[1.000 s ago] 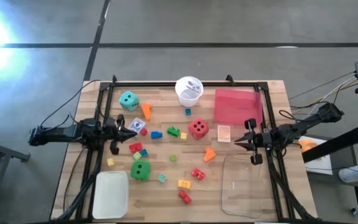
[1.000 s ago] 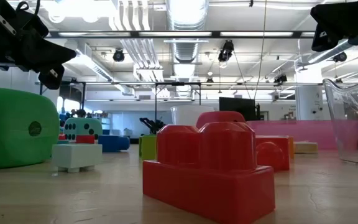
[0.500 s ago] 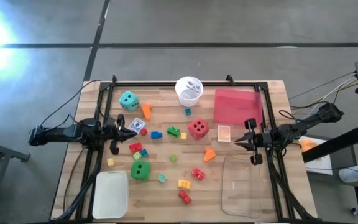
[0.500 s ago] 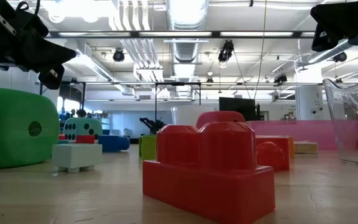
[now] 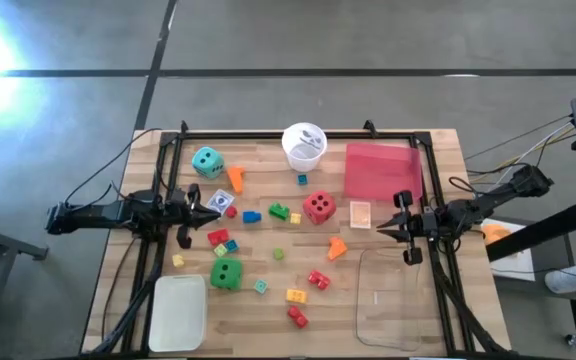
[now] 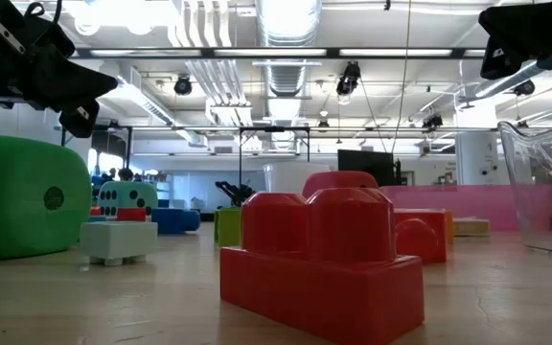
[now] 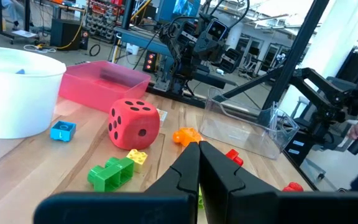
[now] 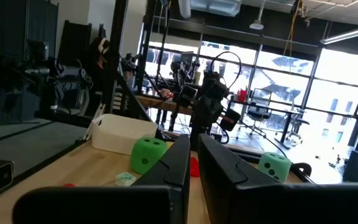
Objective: Pick & Place Toys
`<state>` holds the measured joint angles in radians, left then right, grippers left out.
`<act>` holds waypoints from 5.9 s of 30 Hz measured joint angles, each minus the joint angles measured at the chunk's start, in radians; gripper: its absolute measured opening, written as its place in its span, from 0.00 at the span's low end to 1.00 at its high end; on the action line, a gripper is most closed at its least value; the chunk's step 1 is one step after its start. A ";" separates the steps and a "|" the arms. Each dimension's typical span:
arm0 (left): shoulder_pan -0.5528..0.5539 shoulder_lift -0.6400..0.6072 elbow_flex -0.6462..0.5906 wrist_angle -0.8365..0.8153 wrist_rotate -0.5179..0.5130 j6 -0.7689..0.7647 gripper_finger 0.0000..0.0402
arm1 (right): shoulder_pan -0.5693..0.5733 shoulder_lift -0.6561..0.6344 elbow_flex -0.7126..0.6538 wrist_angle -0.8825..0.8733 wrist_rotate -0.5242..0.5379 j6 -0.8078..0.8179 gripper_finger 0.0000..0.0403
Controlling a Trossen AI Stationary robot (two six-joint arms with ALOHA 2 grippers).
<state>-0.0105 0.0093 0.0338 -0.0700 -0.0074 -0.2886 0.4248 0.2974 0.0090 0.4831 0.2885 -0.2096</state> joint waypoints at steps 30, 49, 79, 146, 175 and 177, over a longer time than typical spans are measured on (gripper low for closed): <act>0.007 0.197 0.209 0.065 -0.043 0.132 0.03 | -0.010 0.263 0.497 -0.244 0.288 0.632 0.07; 0.057 0.512 0.604 -0.191 -0.121 -0.058 0.03 | -0.119 0.382 0.623 -0.443 0.202 0.953 0.07; 0.056 0.501 0.634 -0.197 -0.109 -0.296 0.03 | -0.175 0.621 0.624 -0.028 0.200 0.994 0.07; 0.055 0.501 0.634 -0.272 -0.044 -0.498 0.93 | -0.629 1.421 1.367 -1.362 -0.313 0.851 0.65; 0.056 0.502 0.634 -0.273 -0.040 -0.501 0.93 | -0.686 1.441 1.179 -1.129 -0.447 0.771 0.65; 0.056 0.503 0.634 -0.273 -0.040 -0.506 0.93 | -0.685 1.442 1.165 -1.087 -0.470 0.777 0.65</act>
<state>0.0456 0.5125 0.6674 -0.3432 -0.0477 -0.7944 -0.2602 1.7395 1.1744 -0.6034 -0.1812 0.5678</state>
